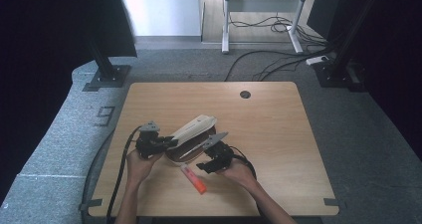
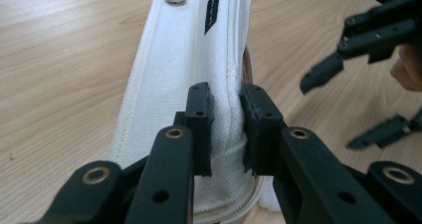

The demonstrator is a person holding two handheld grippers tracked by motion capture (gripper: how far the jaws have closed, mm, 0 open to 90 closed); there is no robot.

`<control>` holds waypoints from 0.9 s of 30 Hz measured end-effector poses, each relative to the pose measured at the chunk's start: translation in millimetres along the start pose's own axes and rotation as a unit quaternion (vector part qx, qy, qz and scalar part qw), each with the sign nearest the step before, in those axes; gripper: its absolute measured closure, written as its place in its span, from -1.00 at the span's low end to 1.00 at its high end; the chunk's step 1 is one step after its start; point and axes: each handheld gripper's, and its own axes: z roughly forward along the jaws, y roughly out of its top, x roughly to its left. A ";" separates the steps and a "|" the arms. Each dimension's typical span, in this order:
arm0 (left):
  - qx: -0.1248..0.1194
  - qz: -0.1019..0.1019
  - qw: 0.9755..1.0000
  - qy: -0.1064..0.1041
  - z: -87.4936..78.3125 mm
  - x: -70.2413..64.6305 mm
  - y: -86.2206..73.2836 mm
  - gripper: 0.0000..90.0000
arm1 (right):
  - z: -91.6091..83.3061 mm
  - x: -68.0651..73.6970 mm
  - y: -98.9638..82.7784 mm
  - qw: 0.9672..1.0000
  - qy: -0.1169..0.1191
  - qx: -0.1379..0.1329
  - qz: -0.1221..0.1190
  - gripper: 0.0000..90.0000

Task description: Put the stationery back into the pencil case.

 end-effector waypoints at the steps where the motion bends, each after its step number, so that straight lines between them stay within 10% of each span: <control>1: 0.000 0.000 1.000 0.000 0.1 -0.3 0.0 0.67 | 0.1 3.2 -1.7 1.000 0.004 0.001 0.000 -0.20; 18: 0.001 0.001 1.000 0.001 -0.2 -0.8 0.1 0.67 | 14.8 38.1 -15.6 0.999 0.052 0.008 0.002 -0.18; 27: 0.002 0.001 1.000 0.000 -0.1 -0.9 0.0 0.67 | 20.2 46.3 -22.1 0.999 0.041 0.027 -0.021 -0.10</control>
